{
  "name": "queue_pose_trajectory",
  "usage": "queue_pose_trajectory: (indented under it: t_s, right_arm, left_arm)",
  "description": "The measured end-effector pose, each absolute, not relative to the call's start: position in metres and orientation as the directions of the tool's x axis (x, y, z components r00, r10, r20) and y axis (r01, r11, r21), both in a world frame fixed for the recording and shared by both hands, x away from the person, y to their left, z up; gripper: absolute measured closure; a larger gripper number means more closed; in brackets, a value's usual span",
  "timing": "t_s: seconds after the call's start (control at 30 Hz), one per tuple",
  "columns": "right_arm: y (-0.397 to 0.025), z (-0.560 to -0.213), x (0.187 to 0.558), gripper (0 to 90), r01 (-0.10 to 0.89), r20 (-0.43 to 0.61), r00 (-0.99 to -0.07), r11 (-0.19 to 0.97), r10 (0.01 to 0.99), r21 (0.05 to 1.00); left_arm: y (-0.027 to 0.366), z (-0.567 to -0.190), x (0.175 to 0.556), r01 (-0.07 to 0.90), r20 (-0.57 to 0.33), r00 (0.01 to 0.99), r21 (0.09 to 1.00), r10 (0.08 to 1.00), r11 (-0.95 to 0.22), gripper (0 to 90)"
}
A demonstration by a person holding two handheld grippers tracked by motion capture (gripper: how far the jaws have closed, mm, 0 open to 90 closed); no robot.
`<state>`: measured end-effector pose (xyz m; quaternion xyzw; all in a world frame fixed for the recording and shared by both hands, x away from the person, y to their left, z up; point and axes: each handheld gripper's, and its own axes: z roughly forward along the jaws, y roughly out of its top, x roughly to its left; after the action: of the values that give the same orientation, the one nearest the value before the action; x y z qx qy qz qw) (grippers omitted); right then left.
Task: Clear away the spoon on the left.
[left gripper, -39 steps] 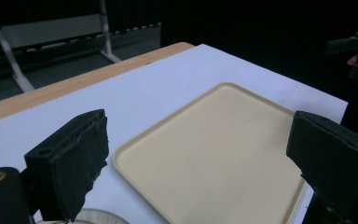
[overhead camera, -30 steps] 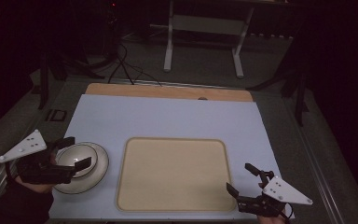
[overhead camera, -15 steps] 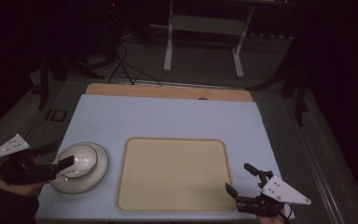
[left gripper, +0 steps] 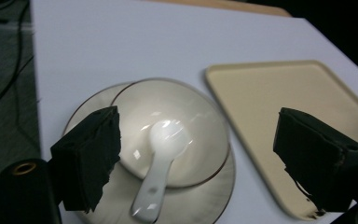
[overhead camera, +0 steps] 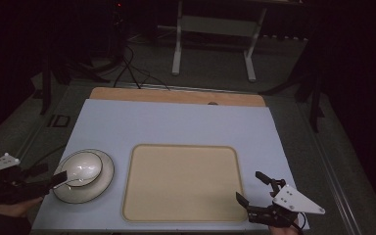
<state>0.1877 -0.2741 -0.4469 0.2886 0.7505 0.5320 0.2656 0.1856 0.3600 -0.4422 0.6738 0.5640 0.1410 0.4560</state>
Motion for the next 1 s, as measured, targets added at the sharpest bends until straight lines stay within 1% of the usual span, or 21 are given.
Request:
queue_pose_trajectory:
  t_s: [0.17,0.27,0.37,0.53,0.7,0.87,0.9,1.0]
  right_arm:
    - [-0.274,-0.447,0.189,13.4,0.151,-0.092,-0.694,0.269,0.714,0.951]
    - [-0.273,-0.448,0.190,13.4,0.151,-0.094,-0.695,0.273,0.713,0.950]
    - [-0.272,-0.448,0.190,13.5,0.158,-0.090,-0.696,0.274,0.713,0.949]
    - [-0.271,-0.449,0.189,13.5,0.154,-0.098,-0.695,0.281,0.712,0.947]
    - [-0.271,-0.449,0.190,13.5,0.153,-0.098,-0.695,0.280,0.712,0.948]
    - [-0.270,-0.450,0.191,13.6,0.156,-0.099,-0.697,0.284,0.710,0.946]
    - [-0.269,-0.450,0.191,13.6,0.155,-0.099,-0.698,0.285,0.709,0.946]
    - [-0.269,-0.450,0.192,13.6,0.156,-0.099,-0.698,0.286,0.709,0.945]
  left_arm:
    - [0.369,-0.451,0.181,0.661,-0.365,0.261,0.742,0.894,0.110,18.4]
    - [0.374,-0.456,0.181,0.687,-0.409,0.219,0.709,0.886,0.157,19.1]
    - [0.375,-0.460,0.182,0.709,-0.427,0.205,0.685,0.881,0.167,20.8]
    - [0.378,-0.467,0.185,0.754,-0.453,0.151,0.628,0.879,0.195,24.1]
    - [0.380,-0.474,0.185,0.777,-0.484,0.122,0.590,0.867,0.219,31.2]
    - [0.384,-0.480,0.186,0.788,-0.525,0.103,0.562,0.845,0.253,41.2]
    - [0.386,-0.482,0.186,0.789,-0.529,0.103,0.559,0.842,0.255,43.9]
    - [0.388,-0.484,0.187,0.793,-0.554,0.108,0.549,0.825,0.265,48.0]
